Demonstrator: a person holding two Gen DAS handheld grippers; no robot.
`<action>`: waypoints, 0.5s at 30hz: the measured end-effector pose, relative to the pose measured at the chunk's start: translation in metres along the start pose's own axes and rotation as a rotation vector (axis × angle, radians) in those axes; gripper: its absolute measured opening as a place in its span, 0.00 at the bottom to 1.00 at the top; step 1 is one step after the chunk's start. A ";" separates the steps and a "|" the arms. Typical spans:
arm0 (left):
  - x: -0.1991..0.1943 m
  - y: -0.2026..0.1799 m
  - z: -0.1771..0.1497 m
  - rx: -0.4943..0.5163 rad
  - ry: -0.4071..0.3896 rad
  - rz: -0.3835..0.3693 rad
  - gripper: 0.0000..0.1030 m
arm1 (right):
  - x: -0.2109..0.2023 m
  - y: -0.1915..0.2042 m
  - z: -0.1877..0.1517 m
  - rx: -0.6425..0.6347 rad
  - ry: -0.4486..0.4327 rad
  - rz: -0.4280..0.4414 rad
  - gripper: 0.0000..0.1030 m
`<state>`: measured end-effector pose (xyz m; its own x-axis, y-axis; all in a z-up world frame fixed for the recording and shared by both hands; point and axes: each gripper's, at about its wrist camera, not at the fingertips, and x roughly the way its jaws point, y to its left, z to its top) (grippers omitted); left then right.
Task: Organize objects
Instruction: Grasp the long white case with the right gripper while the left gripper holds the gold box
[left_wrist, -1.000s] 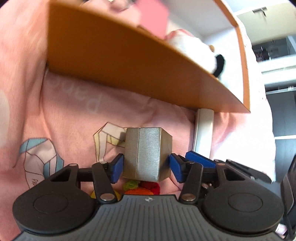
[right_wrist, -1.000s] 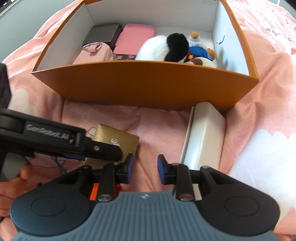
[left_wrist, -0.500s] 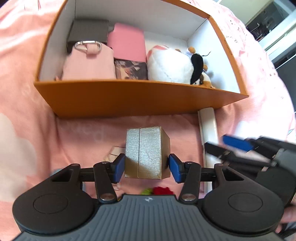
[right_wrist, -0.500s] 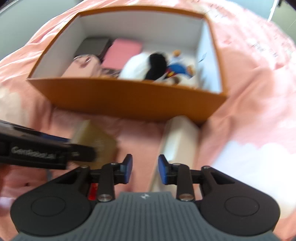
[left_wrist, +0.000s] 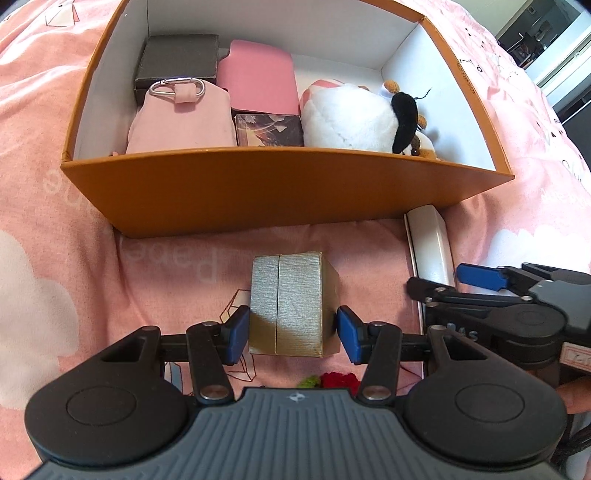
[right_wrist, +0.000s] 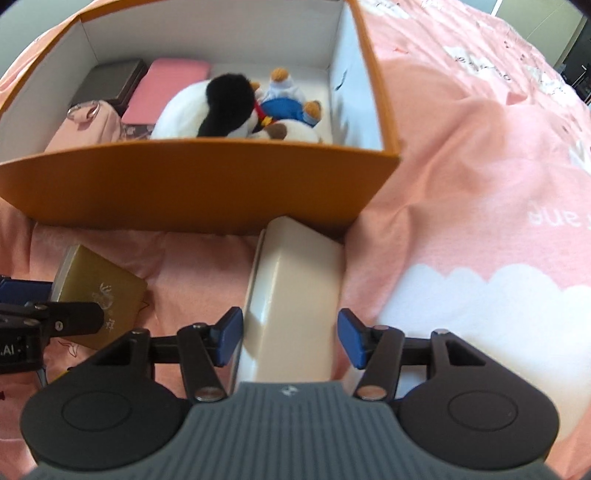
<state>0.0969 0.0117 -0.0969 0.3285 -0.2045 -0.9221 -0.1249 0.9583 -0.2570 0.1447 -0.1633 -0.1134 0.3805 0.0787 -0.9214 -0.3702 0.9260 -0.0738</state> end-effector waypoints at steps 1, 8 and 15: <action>0.000 0.000 0.000 0.000 0.001 0.000 0.56 | 0.002 0.002 0.000 -0.004 0.006 0.001 0.58; 0.003 -0.002 0.000 0.007 0.004 0.005 0.56 | 0.007 0.002 -0.001 -0.011 0.006 -0.026 0.58; 0.003 -0.001 -0.001 0.005 0.005 0.003 0.56 | -0.010 -0.013 -0.003 0.035 -0.011 0.027 0.45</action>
<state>0.0973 0.0099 -0.0997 0.3236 -0.2029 -0.9242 -0.1209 0.9599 -0.2531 0.1432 -0.1776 -0.1049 0.3802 0.1073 -0.9187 -0.3509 0.9357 -0.0360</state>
